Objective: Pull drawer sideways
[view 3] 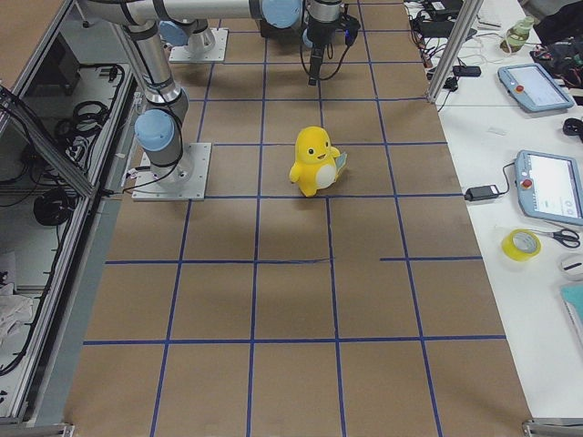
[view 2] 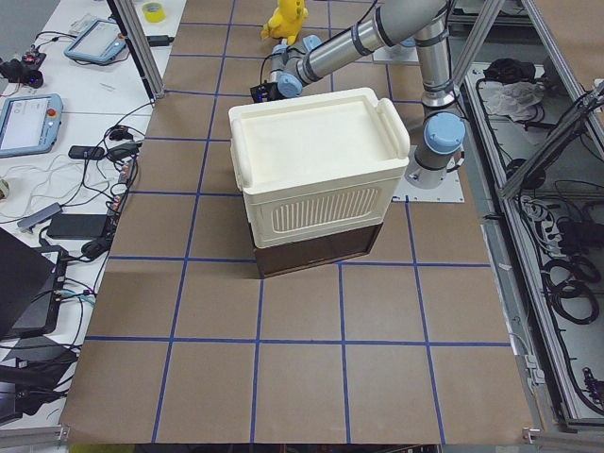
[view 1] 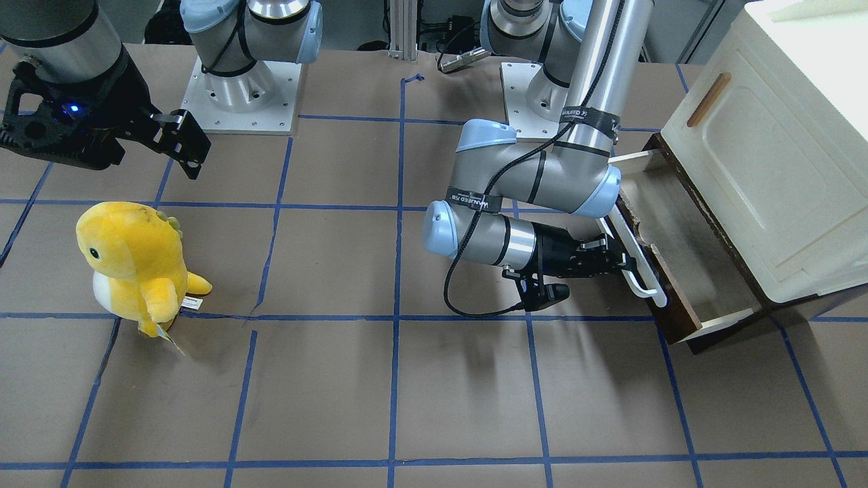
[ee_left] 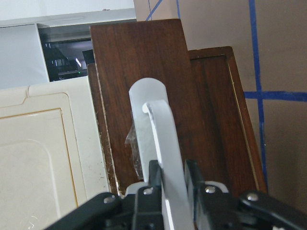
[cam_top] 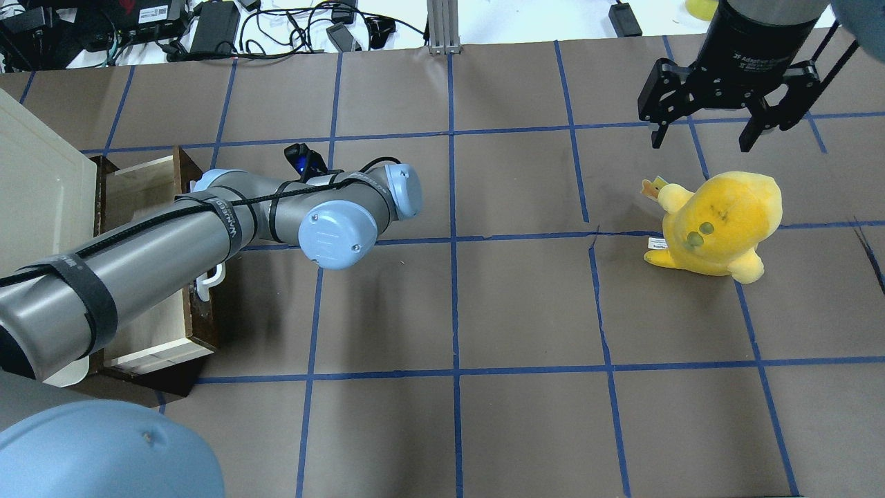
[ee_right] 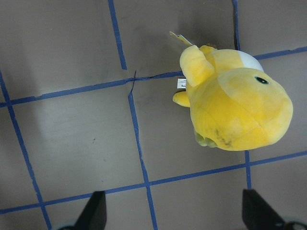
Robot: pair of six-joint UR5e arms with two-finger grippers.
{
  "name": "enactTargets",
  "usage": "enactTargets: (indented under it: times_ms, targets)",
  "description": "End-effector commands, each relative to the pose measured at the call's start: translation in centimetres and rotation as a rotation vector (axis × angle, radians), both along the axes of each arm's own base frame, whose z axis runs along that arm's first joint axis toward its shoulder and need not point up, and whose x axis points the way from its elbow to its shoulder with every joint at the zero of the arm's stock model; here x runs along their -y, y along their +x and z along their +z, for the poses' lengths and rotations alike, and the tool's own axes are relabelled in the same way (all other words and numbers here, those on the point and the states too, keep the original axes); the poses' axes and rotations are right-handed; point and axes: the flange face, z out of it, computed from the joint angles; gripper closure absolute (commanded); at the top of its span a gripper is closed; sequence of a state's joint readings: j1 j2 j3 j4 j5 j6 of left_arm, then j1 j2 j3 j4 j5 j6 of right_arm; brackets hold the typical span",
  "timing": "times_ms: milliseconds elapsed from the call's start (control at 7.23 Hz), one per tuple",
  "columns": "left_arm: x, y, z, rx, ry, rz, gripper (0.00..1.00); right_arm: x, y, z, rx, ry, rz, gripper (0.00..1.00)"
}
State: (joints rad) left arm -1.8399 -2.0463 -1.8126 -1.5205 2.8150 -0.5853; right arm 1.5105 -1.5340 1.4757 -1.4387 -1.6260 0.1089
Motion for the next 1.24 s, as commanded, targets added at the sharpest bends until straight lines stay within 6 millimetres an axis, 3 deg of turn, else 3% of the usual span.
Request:
enactTargets:
  times_ms: [0, 138, 553, 830, 1106]
  targets:
    - [-0.1, -0.2, 0.3, 0.01, 0.015, -0.013, 0.31, 0.0, 0.0, 0.0, 0.0, 0.0, 0.0, 0.0]
    - [-0.2, -0.3, 0.3, 0.007, 0.017, -0.016, 0.0, 0.0, 0.0, 0.0, 0.0, 0.0, 0.0, 0.0]
    - [-0.2, -0.8, 1.3, -0.004, 0.001, -0.024, 0.0, 0.0, 0.0, 0.0, 0.0, 0.0, 0.0, 0.0]
    - [0.0, -5.3, 7.4, -0.149, 0.009, -0.069, 0.0, 0.0, -0.1, 0.0, 0.0, 0.0, -0.001, 0.0]
    - [-0.3, -8.0, 15.1, -0.595, 0.0, -0.003, 0.0, 0.0, 0.0, 0.0, 0.0, 0.0, 0.0, 0.0]
